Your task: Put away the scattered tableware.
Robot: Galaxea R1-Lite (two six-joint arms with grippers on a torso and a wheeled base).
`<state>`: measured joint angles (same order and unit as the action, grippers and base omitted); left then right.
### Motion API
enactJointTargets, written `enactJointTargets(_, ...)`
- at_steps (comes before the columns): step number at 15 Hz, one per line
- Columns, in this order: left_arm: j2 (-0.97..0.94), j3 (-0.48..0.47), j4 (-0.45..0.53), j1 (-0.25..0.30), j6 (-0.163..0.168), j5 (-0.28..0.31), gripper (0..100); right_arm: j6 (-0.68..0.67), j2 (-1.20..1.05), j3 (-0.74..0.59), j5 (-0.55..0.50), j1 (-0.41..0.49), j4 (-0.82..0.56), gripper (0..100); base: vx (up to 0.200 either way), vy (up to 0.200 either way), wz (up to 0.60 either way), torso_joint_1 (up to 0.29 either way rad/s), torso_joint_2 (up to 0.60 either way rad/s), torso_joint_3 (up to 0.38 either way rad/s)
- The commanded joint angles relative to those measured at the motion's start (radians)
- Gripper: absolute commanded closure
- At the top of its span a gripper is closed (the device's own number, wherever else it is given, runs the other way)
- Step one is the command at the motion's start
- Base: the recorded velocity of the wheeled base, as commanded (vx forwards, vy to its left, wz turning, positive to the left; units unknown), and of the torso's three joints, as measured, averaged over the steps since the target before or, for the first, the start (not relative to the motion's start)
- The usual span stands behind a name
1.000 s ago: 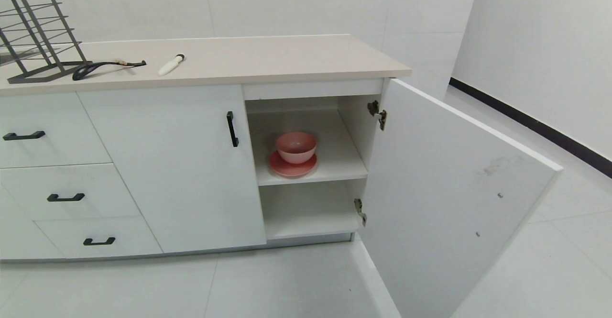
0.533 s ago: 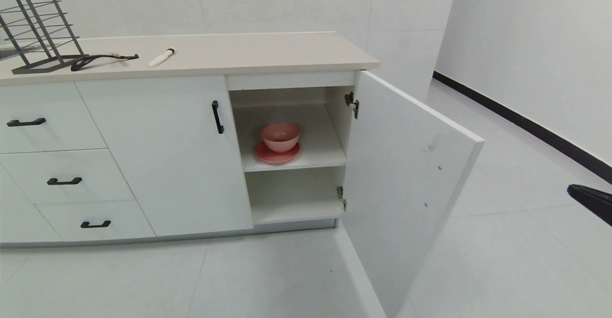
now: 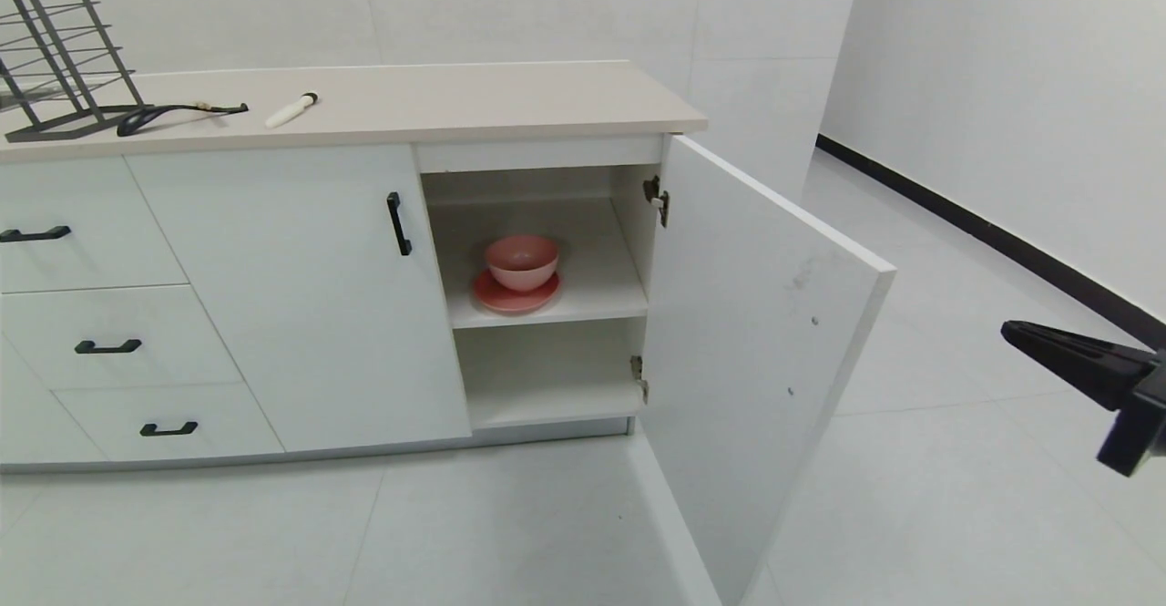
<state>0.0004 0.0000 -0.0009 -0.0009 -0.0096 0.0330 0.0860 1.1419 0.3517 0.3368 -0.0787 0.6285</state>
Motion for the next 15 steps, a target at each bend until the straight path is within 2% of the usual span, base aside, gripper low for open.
enactJointTargets(1, 0.0, 0.0, -0.001, 0.001, 0.0, 0.001, 0, 0.005, 0.131, 0.004, 0.008, 0.004, 0.056, 100, 0.0, 0.0, 0.0, 0.0, 0.0, 0.0)
enactJointTargets(5, 0.0, 0.0, -0.001, 0.001, 0.0, 0.001, 0, 0.005, 0.305, 0.012, 0.024, 0.002, 0.254, 100, 0.0, 0.0, 0.0, 0.0, 0.0, 0.0)
enactJointTargets(7, 0.0, 0.0, -0.001, 0.001, 0.0, 0.001, 0, 0.005, 0.34, 0.018, 0.024, 0.002, 0.287, 100, 0.0, 0.0, 0.0, 0.0, 0.0, 0.0)
enactJointTargets(8, 0.0, 0.0, -0.001, 0.001, -0.001, 0.001, 0, 0.005, 0.389, 0.02, 0.024, -0.003, 0.349, 100, 0.0, 0.0, 0.0, 0.0, 0.0, 0.0)
enactJointTargets(15, 0.0, 0.0, -0.001, 0.002, 0.0, 0.001, 0, 0.005, 0.426, 0.046, 0.024, -0.021, 0.372, 100, 0.0, 0.0, 0.0, 0.0, 0.0, 0.0)
